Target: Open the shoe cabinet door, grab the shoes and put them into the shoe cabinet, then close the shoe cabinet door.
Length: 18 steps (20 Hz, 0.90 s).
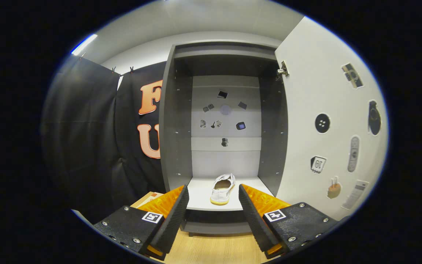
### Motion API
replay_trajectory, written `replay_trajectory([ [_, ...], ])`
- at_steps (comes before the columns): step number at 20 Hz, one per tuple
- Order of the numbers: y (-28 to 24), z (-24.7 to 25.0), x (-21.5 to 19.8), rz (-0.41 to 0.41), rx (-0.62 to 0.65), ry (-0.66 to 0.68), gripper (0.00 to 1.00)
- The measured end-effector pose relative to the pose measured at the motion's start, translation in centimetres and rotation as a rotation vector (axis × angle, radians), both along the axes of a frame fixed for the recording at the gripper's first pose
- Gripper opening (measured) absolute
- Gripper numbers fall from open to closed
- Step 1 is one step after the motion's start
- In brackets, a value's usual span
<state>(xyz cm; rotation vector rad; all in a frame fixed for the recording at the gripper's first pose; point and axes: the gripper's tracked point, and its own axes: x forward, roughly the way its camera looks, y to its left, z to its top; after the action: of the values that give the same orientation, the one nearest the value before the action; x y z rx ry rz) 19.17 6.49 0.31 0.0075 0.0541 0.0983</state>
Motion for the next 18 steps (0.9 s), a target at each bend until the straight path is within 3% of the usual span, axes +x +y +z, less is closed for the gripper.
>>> replay_trajectory([
  [8,-3.3,1.0,-11.3,-0.062,0.01,-0.017,0.9],
  [18,-11.7,2.1,-18.6,-0.225,-0.027,-0.006,0.91],
])
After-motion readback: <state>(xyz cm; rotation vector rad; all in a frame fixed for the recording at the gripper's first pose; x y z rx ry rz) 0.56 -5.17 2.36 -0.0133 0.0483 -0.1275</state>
